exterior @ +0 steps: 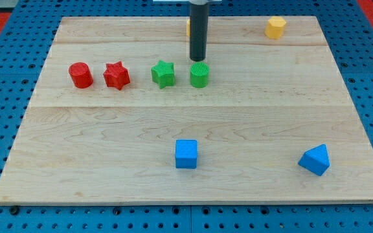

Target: Move the yellow heart closer to the green circle

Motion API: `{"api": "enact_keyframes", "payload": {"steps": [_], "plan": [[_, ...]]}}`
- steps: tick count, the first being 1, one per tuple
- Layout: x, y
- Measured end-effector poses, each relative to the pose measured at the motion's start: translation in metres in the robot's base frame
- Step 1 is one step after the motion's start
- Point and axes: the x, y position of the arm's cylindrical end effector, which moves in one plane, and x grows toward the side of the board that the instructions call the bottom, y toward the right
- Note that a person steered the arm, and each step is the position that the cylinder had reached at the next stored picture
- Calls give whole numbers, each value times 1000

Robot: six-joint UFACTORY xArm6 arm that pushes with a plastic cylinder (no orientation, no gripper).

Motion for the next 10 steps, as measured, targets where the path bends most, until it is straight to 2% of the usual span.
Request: {"api": "enact_keyframes", "payload": {"steps": [2, 3, 4, 6, 8, 9, 10], "plan": [[-56, -88], [-109, -83], [-111, -53], [-81, 35], [11, 40], [34, 35], [15, 20]]}}
